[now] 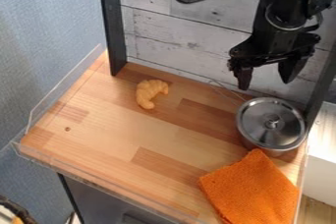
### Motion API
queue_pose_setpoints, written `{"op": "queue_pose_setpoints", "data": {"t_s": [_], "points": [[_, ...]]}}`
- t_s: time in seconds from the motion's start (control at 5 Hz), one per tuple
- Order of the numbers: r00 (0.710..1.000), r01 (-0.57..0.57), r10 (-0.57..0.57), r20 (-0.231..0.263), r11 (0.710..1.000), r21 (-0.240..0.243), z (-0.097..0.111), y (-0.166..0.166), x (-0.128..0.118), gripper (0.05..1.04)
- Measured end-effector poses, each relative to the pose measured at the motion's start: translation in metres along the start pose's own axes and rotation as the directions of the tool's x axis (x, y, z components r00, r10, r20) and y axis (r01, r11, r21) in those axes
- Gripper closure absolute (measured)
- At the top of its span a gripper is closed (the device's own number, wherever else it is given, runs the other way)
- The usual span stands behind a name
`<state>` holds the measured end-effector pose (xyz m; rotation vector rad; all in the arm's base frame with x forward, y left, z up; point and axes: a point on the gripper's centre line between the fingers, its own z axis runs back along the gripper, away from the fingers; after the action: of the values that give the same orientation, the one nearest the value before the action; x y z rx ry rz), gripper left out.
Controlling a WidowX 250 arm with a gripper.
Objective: Move the orange cloth to the bottom left
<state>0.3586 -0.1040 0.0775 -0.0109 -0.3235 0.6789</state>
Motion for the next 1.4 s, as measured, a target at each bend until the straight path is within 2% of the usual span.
{"op": "queue_pose_setpoints", "data": {"t_s": [0.4, 0.6, 0.8, 1.0, 1.2, 1.4], "points": [[0.998, -0.011, 0.014, -0.065, 0.999, 0.045, -0.014, 0.012, -0.020, 0.084], [0.997, -0.046, 0.048, -0.066, 0.998, 0.036, -0.001, 0.020, -0.036, 0.084], [0.988, -0.118, 0.123, -0.097, 0.992, 0.052, -0.001, 0.034, -0.052, 0.084], [0.980, -0.148, 0.157, -0.123, 0.986, 0.077, -0.006, 0.039, -0.076, 0.084], [0.977, -0.168, 0.176, -0.121, 0.983, 0.079, -0.010, 0.041, -0.097, 0.084], [0.971, -0.189, 0.203, -0.126, 0.975, 0.115, -0.026, 0.044, -0.113, 0.084]]}}
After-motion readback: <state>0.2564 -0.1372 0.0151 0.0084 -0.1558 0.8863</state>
